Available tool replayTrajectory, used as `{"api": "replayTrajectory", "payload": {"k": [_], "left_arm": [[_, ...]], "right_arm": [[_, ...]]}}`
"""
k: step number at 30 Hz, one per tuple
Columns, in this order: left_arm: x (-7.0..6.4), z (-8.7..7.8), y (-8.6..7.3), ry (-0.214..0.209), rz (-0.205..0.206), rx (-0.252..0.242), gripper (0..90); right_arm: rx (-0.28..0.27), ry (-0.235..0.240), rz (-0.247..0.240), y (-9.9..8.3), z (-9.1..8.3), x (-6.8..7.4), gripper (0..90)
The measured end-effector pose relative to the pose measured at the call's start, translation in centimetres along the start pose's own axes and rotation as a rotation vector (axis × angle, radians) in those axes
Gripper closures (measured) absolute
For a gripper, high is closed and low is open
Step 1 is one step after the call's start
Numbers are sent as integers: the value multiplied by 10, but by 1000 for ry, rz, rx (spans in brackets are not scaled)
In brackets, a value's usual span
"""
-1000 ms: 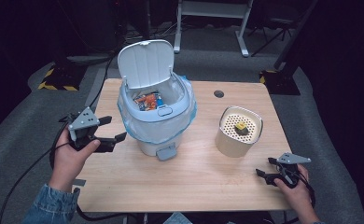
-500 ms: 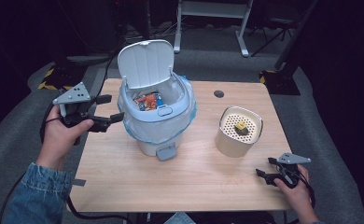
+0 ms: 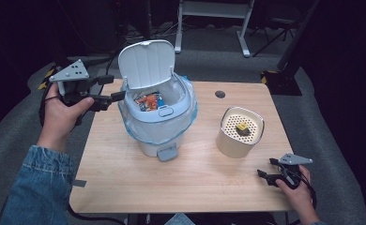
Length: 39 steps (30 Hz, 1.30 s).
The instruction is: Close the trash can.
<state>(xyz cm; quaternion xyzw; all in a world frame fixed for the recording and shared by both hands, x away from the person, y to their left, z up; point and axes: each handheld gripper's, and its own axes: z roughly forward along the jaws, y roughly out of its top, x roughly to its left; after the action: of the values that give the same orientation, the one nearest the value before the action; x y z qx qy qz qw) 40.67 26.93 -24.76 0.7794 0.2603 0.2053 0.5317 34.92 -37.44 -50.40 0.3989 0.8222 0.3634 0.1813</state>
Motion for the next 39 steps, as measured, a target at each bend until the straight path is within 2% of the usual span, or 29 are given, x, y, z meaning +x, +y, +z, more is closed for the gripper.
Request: {"api": "replayTrajectory", "payload": {"k": [4, 9, 11, 14, 16, 18, 20, 23, 29, 32, 34, 37, 39], "left_arm": [[9, 5, 7, 3, -11, -13, 320], [22, 15, 17, 16, -56, -19, 324], [27, 21, 18, 7, -83, -30, 325], [31, 27, 19, 1, -91, -44, 325], [32, 30, 21, -30, -96, -66, 343], [32, 32, 22, -33, -89, -67, 343], [32, 33, 23, -22, -84, -55, 362], [32, 29, 24, -13, -95, -61, 356], [35, 16, 24, 68, -104, -55, 336], [41, 19, 21, 80, -122, -45, 326], [42, 23, 21, 65, -127, -49, 320], [39, 29, 22, 2, -124, -67, 325], [36, 32, 23, 9, -108, -52, 306]], "right_arm": [[0, 0, 0, 0, 0, 0, 200], [0, 0, 0, 0, 0, 0, 200], [0, 0, 0, 0, 0, 0, 200], [0, 0, 0, 0, 0, 0, 200], [0, 0, 0, 0, 0, 0, 200], [0, 0, 0, 0, 0, 0, 200], [0, 0, 0, 0, 0, 0, 200], [0, 0, 0, 0, 0, 0, 200], [0, 0, 0, 0, 0, 0, 200], [0, 0, 0, 0, 0, 0, 200], [0, 0, 0, 0, 0, 0, 200], [0, 0, 0, 0, 0, 0, 200], [0, 0, 0, 0, 0, 0, 200]]}}
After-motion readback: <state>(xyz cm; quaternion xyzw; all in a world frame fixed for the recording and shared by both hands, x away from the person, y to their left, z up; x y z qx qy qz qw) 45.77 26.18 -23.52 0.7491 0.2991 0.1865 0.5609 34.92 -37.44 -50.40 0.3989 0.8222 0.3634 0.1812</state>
